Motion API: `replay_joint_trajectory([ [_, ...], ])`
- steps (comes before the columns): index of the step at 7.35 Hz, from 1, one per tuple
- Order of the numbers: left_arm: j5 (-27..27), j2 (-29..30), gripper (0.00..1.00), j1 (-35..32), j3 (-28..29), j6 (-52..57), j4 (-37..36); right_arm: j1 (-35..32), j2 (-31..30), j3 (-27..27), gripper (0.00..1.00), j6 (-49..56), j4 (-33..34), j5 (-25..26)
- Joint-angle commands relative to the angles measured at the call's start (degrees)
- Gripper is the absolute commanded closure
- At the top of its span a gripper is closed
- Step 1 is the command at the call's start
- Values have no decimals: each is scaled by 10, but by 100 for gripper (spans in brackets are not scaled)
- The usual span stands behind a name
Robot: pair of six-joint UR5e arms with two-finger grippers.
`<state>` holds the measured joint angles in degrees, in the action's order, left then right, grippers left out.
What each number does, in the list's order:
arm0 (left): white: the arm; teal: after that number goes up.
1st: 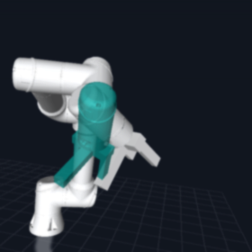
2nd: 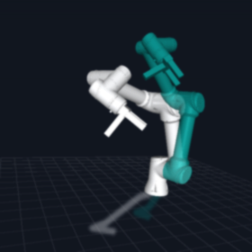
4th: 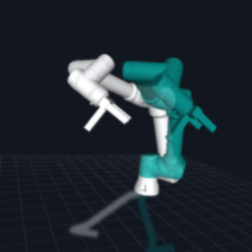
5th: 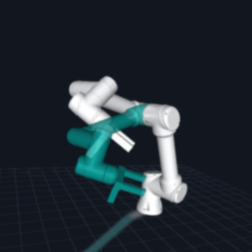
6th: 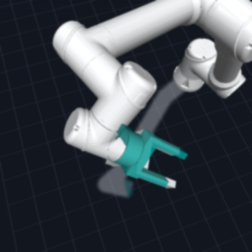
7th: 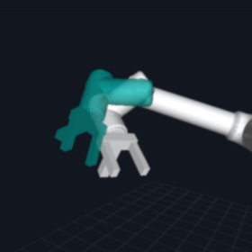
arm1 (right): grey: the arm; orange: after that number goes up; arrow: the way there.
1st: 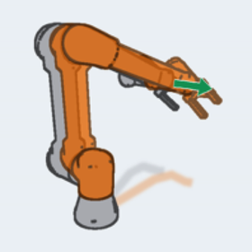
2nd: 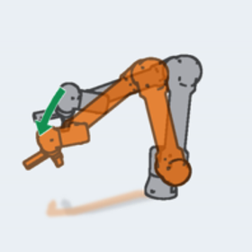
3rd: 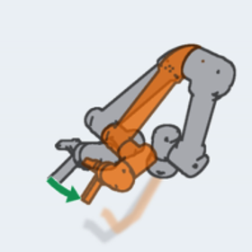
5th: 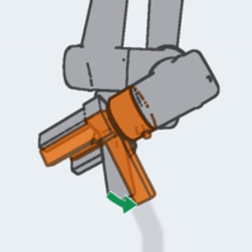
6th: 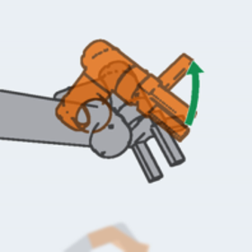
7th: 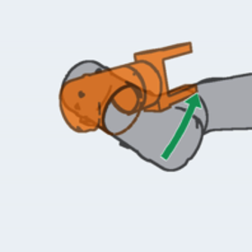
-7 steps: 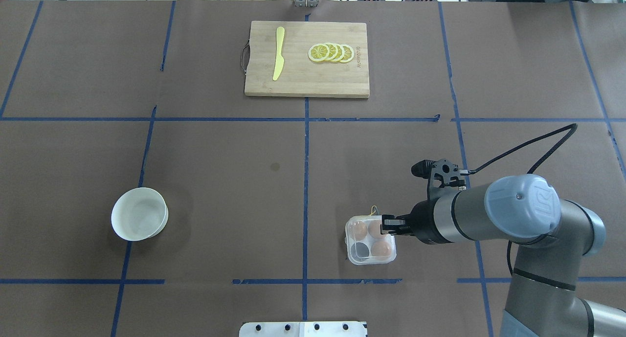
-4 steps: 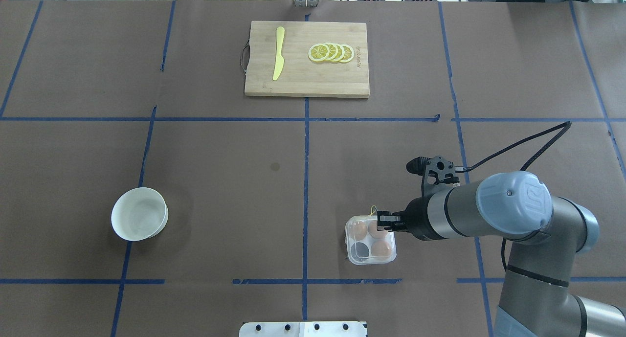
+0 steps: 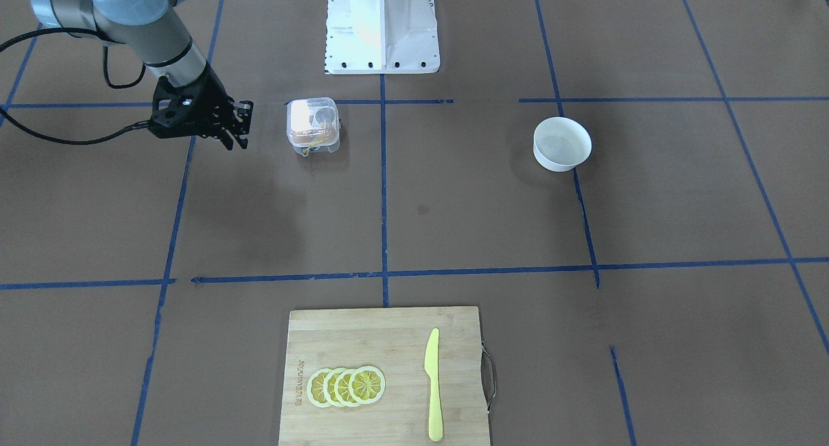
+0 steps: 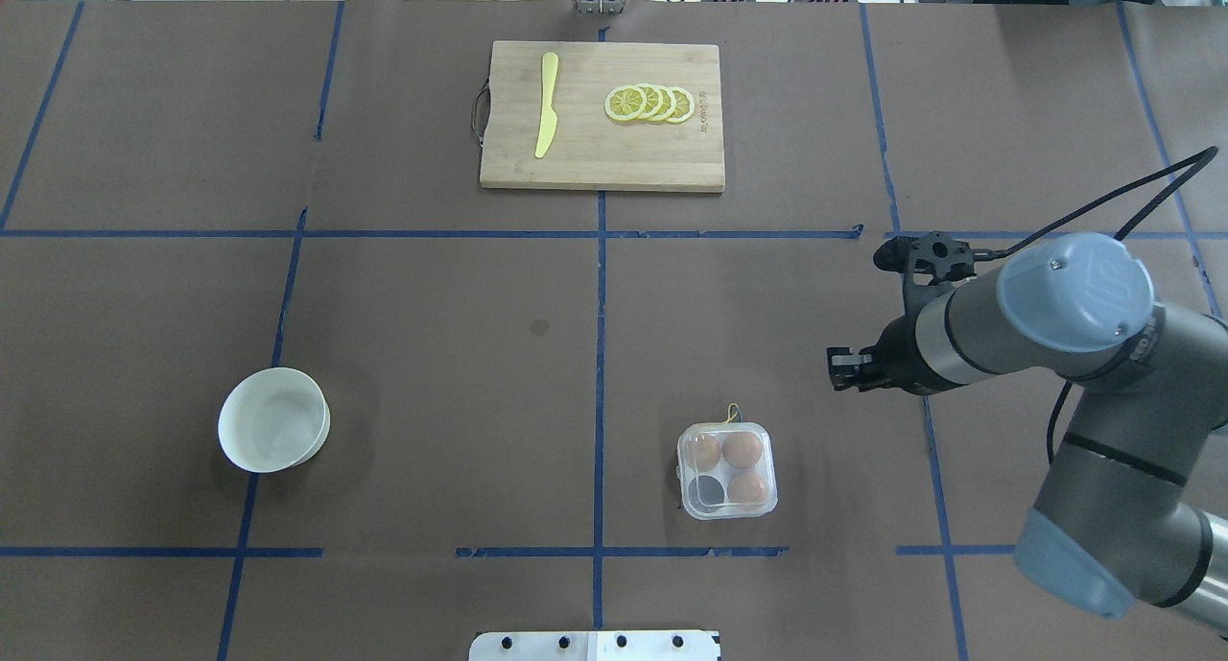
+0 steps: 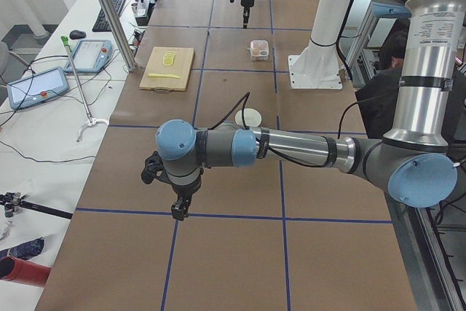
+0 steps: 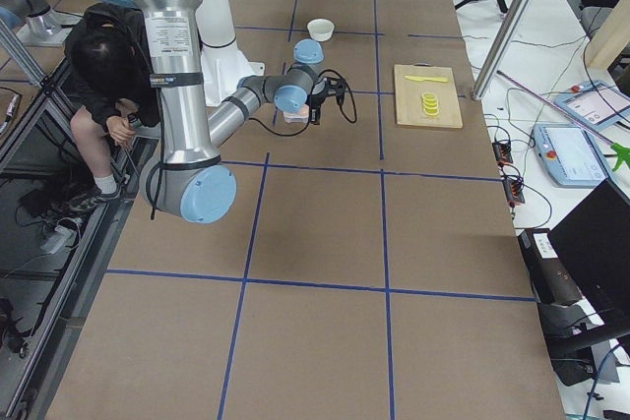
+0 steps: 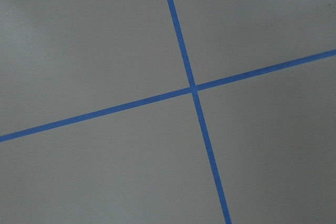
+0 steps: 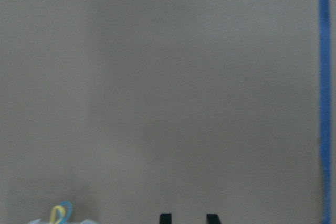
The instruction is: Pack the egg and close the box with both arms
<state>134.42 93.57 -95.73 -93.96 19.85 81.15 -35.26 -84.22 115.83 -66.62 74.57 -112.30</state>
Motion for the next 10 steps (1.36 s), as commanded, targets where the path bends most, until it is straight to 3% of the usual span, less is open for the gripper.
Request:
replay_joint_trajectory([
  [1, -1, -1, 0, -1, -2, 1, 1, -106, -84, -1, 66, 163, 7, -54],
  [3, -1, -2, 0, -1, 0, 0, 3, -233, -147, -45, 65, 402, 8, -87],
  [5, 0, -3, 0, -1, 1, 0, 3, -382, -149, -144, 63, 604, 9, -157],
  [7, -2, -3, 0, -1, 3, 0, 3, -485, -146, -149, 60, 675, 89, -179],
  [8, -2, -3, 0, -1, 3, 0, 3, -486, -147, -145, 43, 675, 105, -179],
  [9, -1, -3, 0, -1, 3, 0, 3, -496, -148, -141, 0, 677, 106, -179],
  [10, 0, -3, 0, 0, 4, 0, 3, -502, -146, -141, 0, 676, 108, -181],
])
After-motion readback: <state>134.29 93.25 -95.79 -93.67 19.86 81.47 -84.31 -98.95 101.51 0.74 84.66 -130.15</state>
